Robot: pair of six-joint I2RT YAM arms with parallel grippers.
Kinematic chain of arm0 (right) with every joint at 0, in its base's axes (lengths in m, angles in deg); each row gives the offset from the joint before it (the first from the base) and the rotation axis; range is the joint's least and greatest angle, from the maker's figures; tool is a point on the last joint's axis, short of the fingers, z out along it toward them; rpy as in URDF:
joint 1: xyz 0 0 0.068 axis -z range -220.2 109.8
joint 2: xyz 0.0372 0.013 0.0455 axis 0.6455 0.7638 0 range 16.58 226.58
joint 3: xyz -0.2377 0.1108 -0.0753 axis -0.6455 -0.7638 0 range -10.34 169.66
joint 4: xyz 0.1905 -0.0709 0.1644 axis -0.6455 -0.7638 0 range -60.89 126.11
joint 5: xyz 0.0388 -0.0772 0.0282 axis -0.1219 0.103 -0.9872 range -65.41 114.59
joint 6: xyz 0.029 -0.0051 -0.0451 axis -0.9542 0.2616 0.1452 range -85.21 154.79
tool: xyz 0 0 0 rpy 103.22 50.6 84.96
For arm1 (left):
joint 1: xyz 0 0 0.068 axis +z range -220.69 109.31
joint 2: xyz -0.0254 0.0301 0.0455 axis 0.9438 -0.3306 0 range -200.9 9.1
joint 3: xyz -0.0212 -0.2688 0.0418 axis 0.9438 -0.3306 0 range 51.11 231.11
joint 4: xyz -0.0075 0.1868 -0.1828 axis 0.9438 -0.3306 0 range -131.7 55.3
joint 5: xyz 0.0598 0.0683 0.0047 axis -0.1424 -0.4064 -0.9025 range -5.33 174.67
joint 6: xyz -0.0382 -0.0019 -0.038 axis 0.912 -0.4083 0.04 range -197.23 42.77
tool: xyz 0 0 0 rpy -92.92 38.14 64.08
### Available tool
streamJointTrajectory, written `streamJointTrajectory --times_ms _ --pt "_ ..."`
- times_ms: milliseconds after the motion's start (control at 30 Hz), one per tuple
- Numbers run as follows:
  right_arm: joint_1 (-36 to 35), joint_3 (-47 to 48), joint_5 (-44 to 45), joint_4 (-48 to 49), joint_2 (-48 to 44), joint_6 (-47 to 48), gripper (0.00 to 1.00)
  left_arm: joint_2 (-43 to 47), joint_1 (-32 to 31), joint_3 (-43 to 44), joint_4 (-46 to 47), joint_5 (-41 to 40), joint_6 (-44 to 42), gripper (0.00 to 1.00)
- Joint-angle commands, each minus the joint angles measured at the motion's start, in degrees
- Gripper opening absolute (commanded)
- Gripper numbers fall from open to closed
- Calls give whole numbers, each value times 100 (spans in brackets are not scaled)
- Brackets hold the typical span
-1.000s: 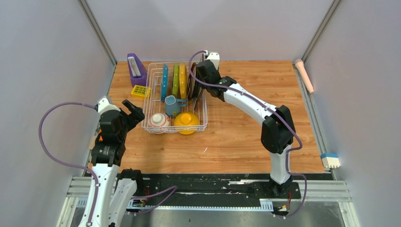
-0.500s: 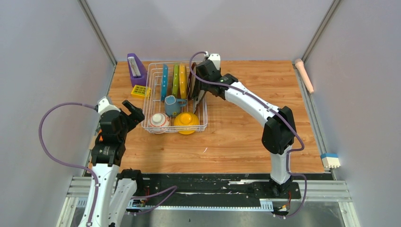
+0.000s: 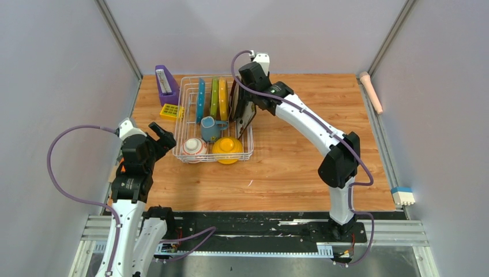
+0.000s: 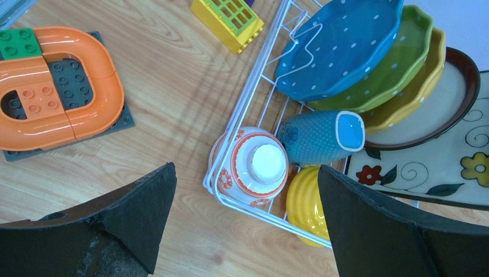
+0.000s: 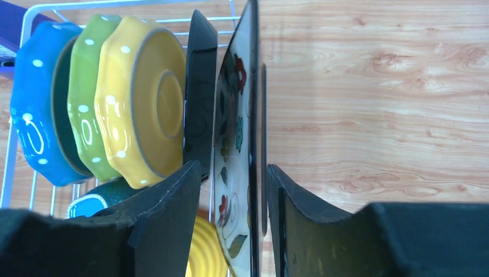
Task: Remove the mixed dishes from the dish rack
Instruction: Pick up the plate from the dish rack.
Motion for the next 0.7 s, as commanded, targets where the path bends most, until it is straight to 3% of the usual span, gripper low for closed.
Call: streamJointTrajectory --times_ms 0,533,667 --pt "-33 253 116 40 67 42 46 33 24 89 1 -86 35 100" --pt "144 -195 -25 -124 369 52 43 25 22 96 -25 -117 42 100" --pt "149 -150 -99 -136 413 132 26 25 27 101 -27 -117 46 100"
